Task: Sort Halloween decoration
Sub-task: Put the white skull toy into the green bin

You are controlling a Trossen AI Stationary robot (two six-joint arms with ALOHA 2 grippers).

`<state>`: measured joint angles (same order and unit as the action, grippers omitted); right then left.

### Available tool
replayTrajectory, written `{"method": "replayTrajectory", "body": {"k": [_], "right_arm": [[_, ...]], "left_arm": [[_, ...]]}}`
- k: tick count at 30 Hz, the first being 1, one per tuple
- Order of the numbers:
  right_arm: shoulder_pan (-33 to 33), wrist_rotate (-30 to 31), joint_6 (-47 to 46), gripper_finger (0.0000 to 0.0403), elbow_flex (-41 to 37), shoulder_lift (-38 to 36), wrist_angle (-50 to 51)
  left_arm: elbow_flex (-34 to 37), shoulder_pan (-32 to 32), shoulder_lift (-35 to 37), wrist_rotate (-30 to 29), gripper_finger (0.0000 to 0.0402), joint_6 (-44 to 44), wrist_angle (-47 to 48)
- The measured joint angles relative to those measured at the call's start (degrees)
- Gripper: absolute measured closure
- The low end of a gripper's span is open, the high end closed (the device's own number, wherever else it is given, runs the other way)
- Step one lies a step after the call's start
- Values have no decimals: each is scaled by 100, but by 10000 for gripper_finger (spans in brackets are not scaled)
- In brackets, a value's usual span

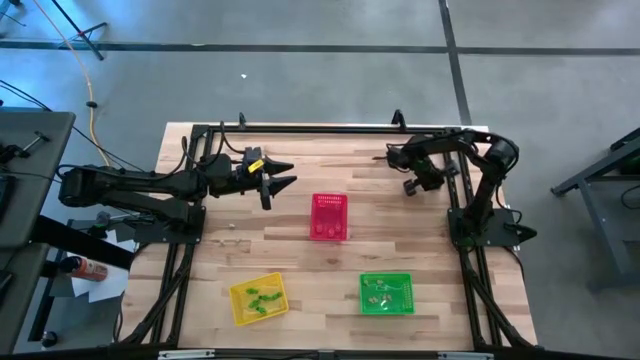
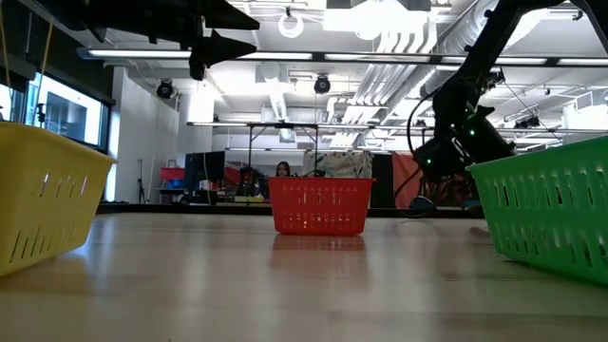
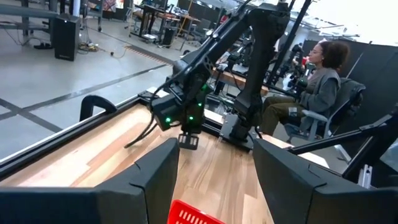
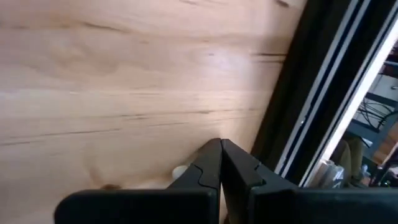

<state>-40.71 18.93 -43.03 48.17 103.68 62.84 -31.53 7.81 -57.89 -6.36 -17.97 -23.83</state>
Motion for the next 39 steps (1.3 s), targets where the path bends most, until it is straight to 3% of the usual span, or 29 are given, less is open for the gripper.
{"method": "replayTrajectory", "body": {"k": [9,22,28,34,39], "right_arm": [[90,-512,140,402,189,-2,60],[1158,-1142,-237,402,191,-2,318],[1532,-1130,-367,402,191,-51,418],[1430,-732,-675,402,189,-778,415],[1214,-440,-330,402,51,-1826,68]], "left_arm": [[0,0,0,158,204,-252,7],[0,0,0,154,204,-293,11],[0,0,0,152,204,-291,11],[0,0,0,151,204,-289,11],[0,4,-2,110,204,-226,13]]}}
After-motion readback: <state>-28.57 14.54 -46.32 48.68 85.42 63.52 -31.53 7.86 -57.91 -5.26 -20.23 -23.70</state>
